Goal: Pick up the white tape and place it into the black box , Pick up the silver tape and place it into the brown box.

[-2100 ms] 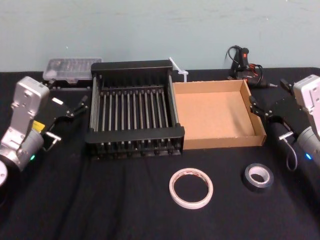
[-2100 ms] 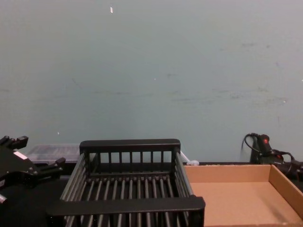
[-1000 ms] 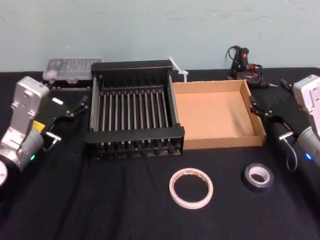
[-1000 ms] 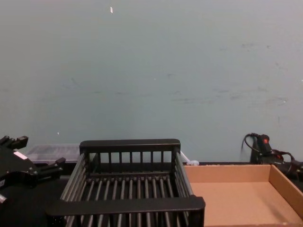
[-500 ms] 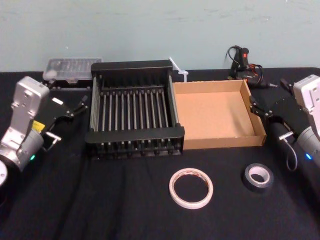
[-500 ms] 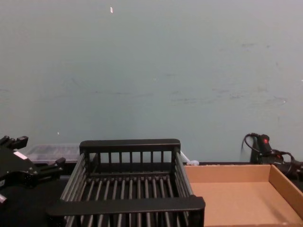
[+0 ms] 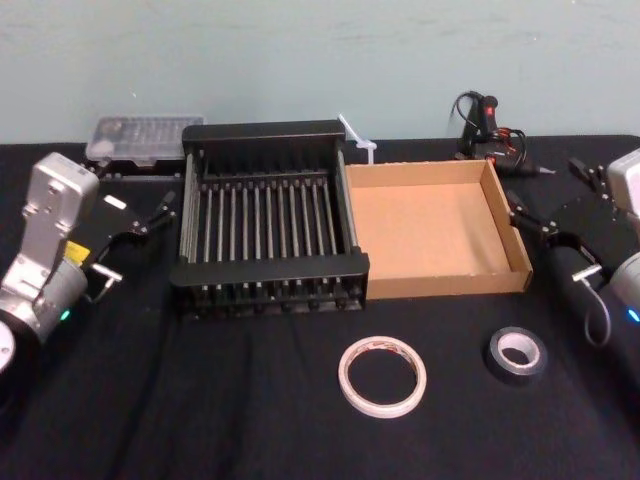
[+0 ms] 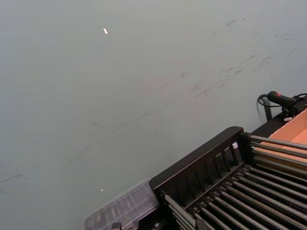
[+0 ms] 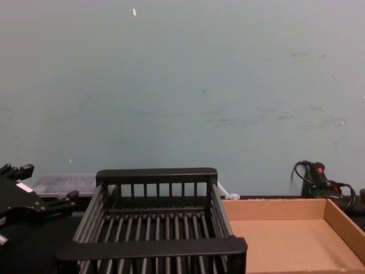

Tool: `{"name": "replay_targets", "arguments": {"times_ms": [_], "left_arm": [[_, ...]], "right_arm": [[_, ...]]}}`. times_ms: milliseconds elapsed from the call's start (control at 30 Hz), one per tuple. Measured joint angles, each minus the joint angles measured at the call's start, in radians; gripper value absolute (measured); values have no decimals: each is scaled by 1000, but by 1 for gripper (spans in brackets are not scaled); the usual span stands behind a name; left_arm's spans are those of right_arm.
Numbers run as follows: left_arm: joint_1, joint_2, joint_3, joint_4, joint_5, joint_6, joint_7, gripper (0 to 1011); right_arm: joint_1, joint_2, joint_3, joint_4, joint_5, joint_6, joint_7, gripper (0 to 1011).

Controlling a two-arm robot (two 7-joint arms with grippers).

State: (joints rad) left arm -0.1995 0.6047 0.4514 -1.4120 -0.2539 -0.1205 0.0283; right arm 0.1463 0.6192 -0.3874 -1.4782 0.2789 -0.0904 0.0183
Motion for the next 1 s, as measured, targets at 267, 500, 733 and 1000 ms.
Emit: {"name": "replay_targets", "arguments": {"times_ms": [267, 500, 733, 1000], "left_arm": [[0, 0, 0, 0, 0, 0, 0, 1001], [0, 0, 0, 0, 0, 0, 0, 1001], [0, 0, 0, 0, 0, 0, 0, 1001], [0, 0, 0, 0, 0, 0, 0, 1001]], "right_arm": [[-85, 44, 65, -112, 58, 54, 34, 1002], [-177, 87, 129, -215, 112, 100, 62, 1002], [-267, 129, 187, -297, 150, 140, 89, 1002], [-367, 169, 245, -365, 181, 189, 120, 1002]]}}
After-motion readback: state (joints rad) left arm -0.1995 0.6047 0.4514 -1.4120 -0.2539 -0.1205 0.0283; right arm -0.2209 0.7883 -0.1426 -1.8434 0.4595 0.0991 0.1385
